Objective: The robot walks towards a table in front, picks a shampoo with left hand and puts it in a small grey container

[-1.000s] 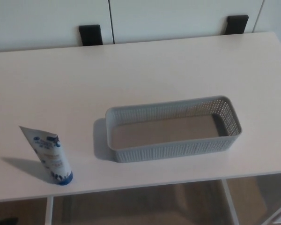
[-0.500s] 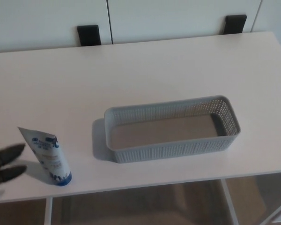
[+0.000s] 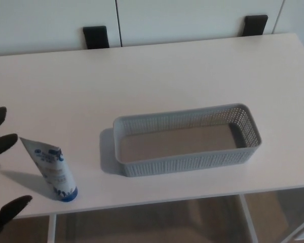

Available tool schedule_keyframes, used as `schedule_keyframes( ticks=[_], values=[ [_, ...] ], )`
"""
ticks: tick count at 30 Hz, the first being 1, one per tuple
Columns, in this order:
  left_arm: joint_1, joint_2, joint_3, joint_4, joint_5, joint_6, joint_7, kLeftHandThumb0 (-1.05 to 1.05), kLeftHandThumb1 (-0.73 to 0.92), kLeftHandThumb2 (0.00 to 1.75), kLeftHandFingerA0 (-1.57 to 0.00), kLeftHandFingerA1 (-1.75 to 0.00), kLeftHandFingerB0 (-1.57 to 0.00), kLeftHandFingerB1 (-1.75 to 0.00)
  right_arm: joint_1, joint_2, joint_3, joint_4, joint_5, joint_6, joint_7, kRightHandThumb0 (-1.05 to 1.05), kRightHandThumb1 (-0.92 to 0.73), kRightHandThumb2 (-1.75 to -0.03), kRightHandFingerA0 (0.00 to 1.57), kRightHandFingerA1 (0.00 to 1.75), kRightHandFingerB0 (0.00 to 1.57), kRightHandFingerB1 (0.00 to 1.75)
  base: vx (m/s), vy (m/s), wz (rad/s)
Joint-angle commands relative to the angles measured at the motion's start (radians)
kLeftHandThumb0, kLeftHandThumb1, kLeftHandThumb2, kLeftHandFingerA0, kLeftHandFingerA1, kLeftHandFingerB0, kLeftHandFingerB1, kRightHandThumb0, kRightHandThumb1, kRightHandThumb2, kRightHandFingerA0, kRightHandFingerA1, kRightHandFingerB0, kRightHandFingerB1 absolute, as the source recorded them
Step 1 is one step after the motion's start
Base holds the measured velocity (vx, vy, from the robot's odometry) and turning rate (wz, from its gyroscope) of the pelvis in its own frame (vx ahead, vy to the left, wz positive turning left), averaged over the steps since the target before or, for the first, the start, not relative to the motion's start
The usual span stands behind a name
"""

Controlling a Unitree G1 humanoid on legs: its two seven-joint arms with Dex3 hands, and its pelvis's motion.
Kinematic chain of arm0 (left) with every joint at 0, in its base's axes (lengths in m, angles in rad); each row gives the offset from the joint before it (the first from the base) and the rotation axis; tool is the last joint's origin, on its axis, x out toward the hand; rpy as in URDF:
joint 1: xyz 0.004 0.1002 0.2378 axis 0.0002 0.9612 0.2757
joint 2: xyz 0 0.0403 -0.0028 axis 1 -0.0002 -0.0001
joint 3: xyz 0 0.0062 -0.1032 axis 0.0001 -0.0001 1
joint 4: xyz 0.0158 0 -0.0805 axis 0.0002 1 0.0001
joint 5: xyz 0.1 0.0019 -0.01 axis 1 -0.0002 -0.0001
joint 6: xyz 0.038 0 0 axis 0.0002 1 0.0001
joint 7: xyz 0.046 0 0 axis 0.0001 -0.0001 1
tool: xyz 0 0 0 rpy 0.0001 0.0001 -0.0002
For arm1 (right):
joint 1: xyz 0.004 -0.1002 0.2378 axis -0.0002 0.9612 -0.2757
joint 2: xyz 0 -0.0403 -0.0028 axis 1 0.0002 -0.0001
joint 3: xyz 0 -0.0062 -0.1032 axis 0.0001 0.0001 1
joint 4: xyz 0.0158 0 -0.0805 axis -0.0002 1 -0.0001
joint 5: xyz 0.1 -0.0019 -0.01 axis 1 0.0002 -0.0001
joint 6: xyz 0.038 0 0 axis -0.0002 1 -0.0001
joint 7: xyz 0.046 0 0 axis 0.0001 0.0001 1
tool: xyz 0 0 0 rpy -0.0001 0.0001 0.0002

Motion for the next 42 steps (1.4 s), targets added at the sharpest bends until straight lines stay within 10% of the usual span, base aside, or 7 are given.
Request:
schedule_keyframes(
  ticks=[1,20,31,37,42],
  values=[
    [-0.016,-0.022,0.011,0.08,0.006,0.027,0.007,-0.45,0.47,0.59,0.0,-0.55,0.0,-0.24,0.028,-0.035,-0.004,-0.059,0.013,-0.006,0.007,-0.32,-0.7,-0.6,0.64,0.47,0.46,0.37,0.0,0.0,0.0],
    [-0.191,0.021,-0.094,0.366,0.043,0.126,-0.068,-0.72,0.43,0.62,0.0,-0.25,0.0,-0.03,0.005,-0.034,-0.019,-0.047,0.042,0.002,0.016,-0.33,-0.7,-0.6,0.65,0.47,0.48,0.38,0.0,0.0,0.0],
    [-0.2,-0.024,-0.116,0.377,0.032,0.177,-0.051,-0.59,0.4,0.73,0.0,-0.45,0.0,-0.33,0.021,-0.032,-0.016,-0.043,0.037,-0.01,0.014,-0.35,-0.7,-0.61,0.64,0.47,0.48,0.38,0.0,0.0,0.0],
    [-0.26,-0.051,-0.118,0.454,0.051,0.208,-0.034,-0.68,0.41,0.61,0.0,-0.42,0.0,-0.08,0.029,-0.032,-0.002,-0.053,0.025,-0.029,0.01,-0.35,-0.69,-0.6,0.64,0.45,0.48,0.38,0.0,0.0,0.0],
    [-0.314,-0.063,-0.145,0.532,0.102,0.199,-0.005,-0.65,0.42,0.75,0.0,-0.5,0.0,-0.26,0.023,-0.033,0.001,-0.042,0.026,-0.029,0.012,-0.36,-0.69,-0.6,0.63,0.44,0.47,0.37,0.0,0.0,0.0]
  ],
)
